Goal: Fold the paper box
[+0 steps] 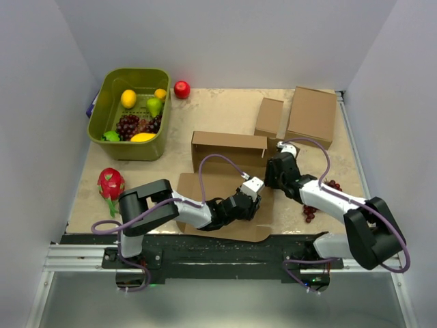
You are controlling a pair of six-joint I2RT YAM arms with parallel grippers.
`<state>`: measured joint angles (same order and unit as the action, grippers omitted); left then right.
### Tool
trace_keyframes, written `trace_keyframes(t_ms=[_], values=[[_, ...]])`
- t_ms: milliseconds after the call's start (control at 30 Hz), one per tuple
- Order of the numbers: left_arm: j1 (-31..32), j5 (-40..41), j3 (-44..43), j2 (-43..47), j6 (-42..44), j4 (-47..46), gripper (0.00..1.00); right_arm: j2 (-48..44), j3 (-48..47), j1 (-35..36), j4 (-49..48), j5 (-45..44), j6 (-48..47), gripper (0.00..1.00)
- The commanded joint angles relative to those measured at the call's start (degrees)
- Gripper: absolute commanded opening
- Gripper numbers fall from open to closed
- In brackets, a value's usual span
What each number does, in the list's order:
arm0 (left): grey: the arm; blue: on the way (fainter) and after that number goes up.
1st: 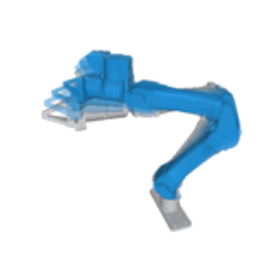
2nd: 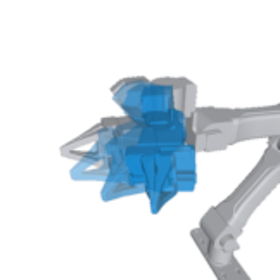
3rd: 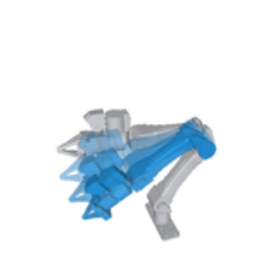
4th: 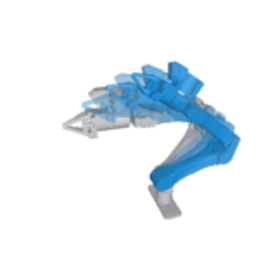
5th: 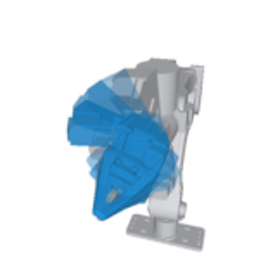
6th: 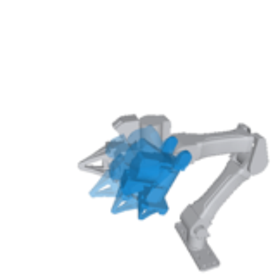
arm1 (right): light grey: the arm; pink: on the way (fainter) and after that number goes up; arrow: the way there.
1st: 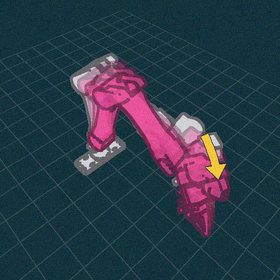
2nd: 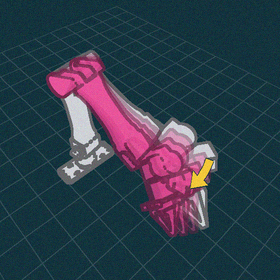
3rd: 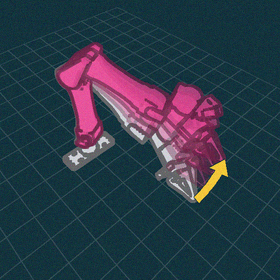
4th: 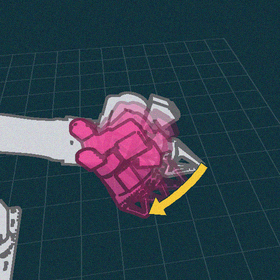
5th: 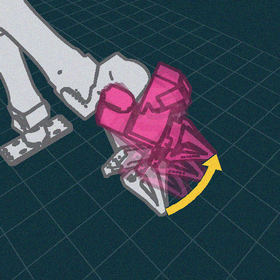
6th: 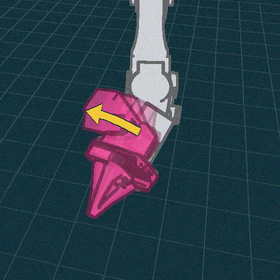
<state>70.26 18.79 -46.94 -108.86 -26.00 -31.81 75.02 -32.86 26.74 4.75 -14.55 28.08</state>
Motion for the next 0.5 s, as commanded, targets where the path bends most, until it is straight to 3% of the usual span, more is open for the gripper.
trace_keyframes(t_ms=[0, 467], values=[[0.23, -0.24, 1.15, -0.30, -1.42, 3.51, 0.41, 0.82, -3.09, -0.46, -3.78, -3.30, 1.37, 0.53], [0.23, -0.33, 1.32, -0.48, -1.42, 3.25, 0.39, 4.07, -0.80, -2.84, -15.57, 4.61, -0.13, 0.54]])
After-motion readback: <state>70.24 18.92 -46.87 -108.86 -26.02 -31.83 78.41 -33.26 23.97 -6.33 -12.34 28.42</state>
